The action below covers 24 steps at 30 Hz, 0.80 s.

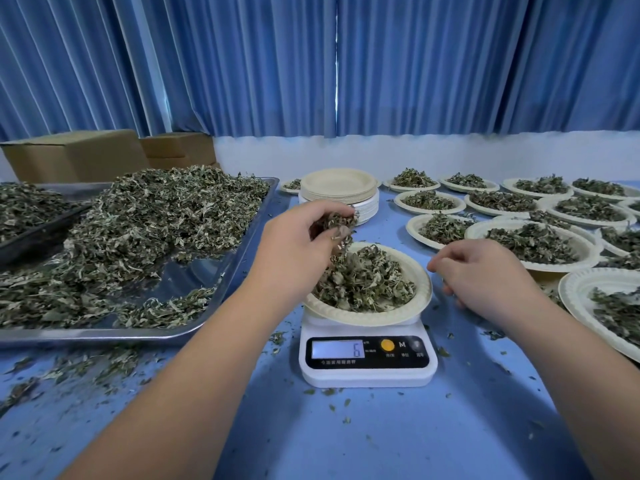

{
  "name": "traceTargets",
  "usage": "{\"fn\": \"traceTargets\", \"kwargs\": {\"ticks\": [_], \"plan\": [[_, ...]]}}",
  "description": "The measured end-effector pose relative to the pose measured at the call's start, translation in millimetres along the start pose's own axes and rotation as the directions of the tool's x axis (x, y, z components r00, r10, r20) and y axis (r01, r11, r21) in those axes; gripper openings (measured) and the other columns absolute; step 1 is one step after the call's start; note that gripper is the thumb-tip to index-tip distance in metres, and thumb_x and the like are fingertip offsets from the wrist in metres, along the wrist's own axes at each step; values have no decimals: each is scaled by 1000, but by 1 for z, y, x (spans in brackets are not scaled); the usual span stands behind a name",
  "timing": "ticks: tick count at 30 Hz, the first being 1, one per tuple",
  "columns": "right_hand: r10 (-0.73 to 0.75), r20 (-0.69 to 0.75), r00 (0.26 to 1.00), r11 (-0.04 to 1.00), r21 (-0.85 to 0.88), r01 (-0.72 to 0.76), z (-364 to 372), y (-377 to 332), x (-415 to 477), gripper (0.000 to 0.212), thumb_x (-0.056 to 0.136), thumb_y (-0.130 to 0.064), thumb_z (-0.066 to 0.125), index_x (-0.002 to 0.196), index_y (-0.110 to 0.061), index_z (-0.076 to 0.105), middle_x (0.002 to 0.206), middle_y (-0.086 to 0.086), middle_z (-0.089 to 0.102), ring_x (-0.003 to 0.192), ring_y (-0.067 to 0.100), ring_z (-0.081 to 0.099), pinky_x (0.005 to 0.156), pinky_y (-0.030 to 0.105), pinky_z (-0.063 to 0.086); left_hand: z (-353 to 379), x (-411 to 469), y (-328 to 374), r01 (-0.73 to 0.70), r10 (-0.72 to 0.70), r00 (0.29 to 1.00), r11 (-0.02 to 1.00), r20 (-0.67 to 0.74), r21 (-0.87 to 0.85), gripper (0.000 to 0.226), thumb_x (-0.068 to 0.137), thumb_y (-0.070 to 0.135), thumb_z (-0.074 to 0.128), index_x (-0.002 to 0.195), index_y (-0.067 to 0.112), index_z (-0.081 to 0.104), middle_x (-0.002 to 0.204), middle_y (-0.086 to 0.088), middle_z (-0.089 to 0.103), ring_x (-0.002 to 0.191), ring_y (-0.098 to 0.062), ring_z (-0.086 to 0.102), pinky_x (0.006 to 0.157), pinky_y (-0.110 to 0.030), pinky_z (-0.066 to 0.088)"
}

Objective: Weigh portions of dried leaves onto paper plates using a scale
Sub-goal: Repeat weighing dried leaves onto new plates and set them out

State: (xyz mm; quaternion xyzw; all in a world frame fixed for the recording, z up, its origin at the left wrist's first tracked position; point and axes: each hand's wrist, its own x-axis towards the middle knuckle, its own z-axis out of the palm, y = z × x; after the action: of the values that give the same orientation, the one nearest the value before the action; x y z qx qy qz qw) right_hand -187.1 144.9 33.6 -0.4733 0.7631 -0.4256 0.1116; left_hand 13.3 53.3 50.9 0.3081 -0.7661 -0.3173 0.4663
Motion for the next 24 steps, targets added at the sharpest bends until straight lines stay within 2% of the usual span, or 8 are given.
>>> {"fn": "traceTargets", "kwargs": {"ticks": [5,8,11,13,15,17,19,24], "plan": [[7,4,1000,1000,1,-7,0,0,0,23,86,-9,51,73,-17,68,42,-5,56,29,8,38,33,17,29,1,0,-1,58,-58,998,995,7,-78,30,89,6,67,83,35,70,73,15,66,49,0,59,49,-18,48],[13,4,1000,1000,26,-13,1,-1,0,24,86,-8,50,73,-16,68,41,-3,55,28,9,37,31,16,28,3,-1,-2,63,-60,998,994,33,-85,35,92,5,62,83,38,67,62,14,66,49,-2,57,53,-18,49],[13,7,1000,1000,26,-13,1,-1,-1,24,85,-8,50,72,-17,69,42,-3,56,29,10,37,32,17,29,3,-3,-5,19,-19,999,1000,29,-7,39,95,10,59,85,48,65,54,15,58,47,-10,47,47,-19,40],[13,10,1000,1000,27,-13,0,-1,-1,25,85,-8,50,72,-17,69,42,-2,56,30,10,38,32,18,30,4,-4,-5,-16,15,999,1000,34,22,39,96,12,58,87,49,64,61,10,63,49,-19,46,45,-23,38],[13,12,1000,1000,28,-13,0,-1,-1,26,85,-8,49,71,-17,69,43,-2,56,30,11,38,33,18,30,6,-5,-6,-28,28,999,1000,40,1,35,97,11,56,91,45,64,79,12,72,60,-26,54,47,-24,41],[13,12,1000,1000,23,-13,0,-1,-1,26,85,-8,49,71,-18,69,44,-2,56,31,11,38,33,18,30,7,-6,-7,-16,17,999,1000,47,-20,34,98,8,52,95,39,65,87,20,71,63,-24,53,49,-26,41],[18,14,1000,1000,22,-19,0,-1,-1,25,86,-9,49,72,-18,69,45,-2,57,31,11,39,34,19,31,6,-5,-7,-11,12,999,999,44,-39,34,98,6,51,97,35,67,88,20,71,63,-17,50,52,-30,44],[18,16,1000,1000,14,-19,-1,-2,-2,26,86,-9,49,72,-18,69,45,-3,57,31,10,39,34,20,32,-4,0,-4,-18,7,995,994,-101,-109,32,96,0,52,98,27,70,89,15,70,67,5,57,58,-13,47]]}}
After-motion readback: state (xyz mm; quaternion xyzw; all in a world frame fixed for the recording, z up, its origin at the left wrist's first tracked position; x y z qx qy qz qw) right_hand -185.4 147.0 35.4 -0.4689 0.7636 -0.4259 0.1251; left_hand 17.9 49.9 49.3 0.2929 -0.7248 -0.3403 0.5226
